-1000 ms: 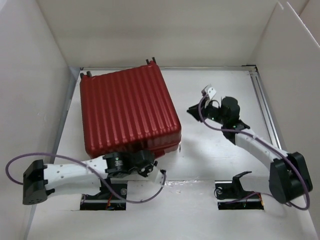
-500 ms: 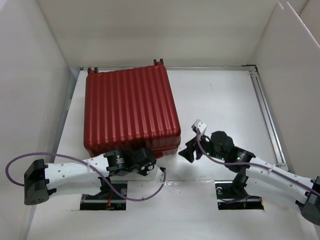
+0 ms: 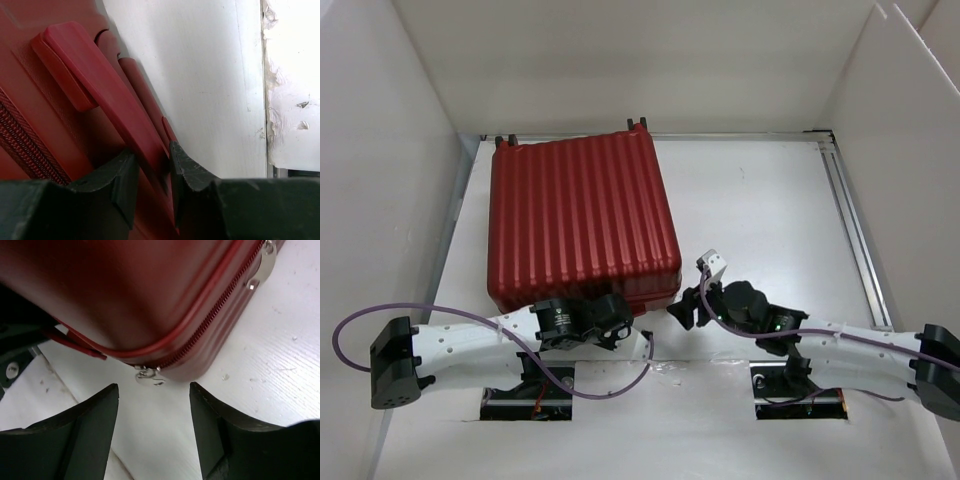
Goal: Pack the luggage
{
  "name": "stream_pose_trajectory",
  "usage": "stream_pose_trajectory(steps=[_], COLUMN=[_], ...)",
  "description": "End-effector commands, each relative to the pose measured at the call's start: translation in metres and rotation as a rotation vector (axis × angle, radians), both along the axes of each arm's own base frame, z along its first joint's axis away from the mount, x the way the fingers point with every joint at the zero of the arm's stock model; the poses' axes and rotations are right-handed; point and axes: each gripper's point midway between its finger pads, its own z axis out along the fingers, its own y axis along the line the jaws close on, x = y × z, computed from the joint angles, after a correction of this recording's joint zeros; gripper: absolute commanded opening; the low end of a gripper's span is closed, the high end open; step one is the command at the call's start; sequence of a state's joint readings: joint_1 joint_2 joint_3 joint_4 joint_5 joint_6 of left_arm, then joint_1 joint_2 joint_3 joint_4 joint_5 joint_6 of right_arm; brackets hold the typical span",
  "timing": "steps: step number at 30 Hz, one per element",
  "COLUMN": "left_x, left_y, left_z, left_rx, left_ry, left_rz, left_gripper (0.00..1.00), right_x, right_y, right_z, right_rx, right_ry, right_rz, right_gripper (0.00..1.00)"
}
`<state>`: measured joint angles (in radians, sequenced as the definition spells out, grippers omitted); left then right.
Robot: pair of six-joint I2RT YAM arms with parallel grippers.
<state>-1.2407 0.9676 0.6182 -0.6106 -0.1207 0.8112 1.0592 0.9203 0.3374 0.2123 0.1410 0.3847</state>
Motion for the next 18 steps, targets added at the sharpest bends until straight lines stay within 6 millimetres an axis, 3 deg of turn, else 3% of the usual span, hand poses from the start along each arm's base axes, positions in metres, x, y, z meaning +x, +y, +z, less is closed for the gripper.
stream_pose_trajectory(steps=[1, 6, 9, 13, 16, 18], left_x=[0.002, 0.003, 0.005, 0.006, 0.004, 0.004], left_y=[-0.008, -0.013, -0.014, -0.017, -0.015, -0.013], left_z=[0.006, 0.012, 0.012, 0.013, 0.011, 0.010], left_rx=[-0.009, -0.029, -0.028, -0.039, -0.042, -0.044], left_ry=[-0.007, -0.010, -0.018, -0.022, -0.014, -0.015], left_rz=[-0.028, -0.020, -0.015, -0.015, -0.020, -0.020], left_gripper=[0.00, 0.00, 0.00, 0.00, 0.00, 0.00], right_x=[0.013, 0.008, 0.011, 0.011, 0.014, 0.013], right_y=[0.013, 0.023, 0.025, 0.030, 0.026, 0.026], right_z=[0.035, 0.025, 0.024, 0.045, 0.048, 0.046], right_rx=[0.124, 0.107, 0.106, 0.129, 0.128, 0.126], right_ry=[-0.076, -0.059, -0.057, -0.116, -0.136, -0.128], right_rz=[-0.087, -0.135, -0.161, -0.198, -0.226, -0.228], right_gripper=[0.63, 0.61, 0.48, 0.36, 0.36, 0.28])
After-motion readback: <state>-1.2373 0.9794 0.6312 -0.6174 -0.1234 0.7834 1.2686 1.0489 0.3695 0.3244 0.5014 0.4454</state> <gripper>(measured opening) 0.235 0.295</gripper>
